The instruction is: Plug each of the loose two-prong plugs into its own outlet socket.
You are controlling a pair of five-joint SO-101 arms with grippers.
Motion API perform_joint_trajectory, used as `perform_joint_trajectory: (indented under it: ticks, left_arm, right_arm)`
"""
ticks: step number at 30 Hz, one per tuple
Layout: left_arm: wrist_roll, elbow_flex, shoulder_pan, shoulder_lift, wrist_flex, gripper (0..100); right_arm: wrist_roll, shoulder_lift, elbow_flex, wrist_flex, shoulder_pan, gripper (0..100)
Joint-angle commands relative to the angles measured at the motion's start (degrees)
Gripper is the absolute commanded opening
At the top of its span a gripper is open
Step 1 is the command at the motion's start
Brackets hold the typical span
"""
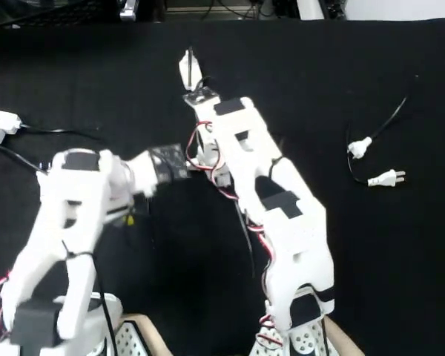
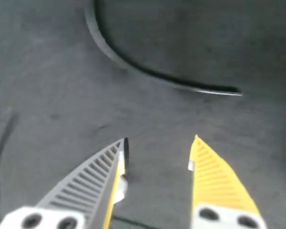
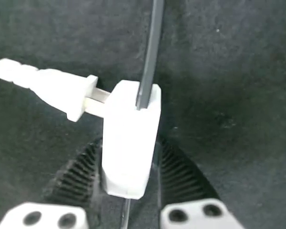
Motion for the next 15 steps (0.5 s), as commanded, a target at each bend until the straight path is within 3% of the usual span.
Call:
perform_joint_trajectory:
  ticks: [1,5,15]
  left_arm:
    - [-0.35,5.05,6.29,-7.47,0.0,22]
    - [-0.26,10.59,9.19,-11.87,-6.95,22]
    - [1.23,17.54,7.87,-13.63,-17.85,22]
  right_arm:
    - [1.23,-0.22,0.31,0.88,-2.9,1.4]
    - [3.52,-0.31,0.31,0.88,-3.69,1.4]
    - [4.31,-0.31,0.22,-1.32,-6.95,1.4]
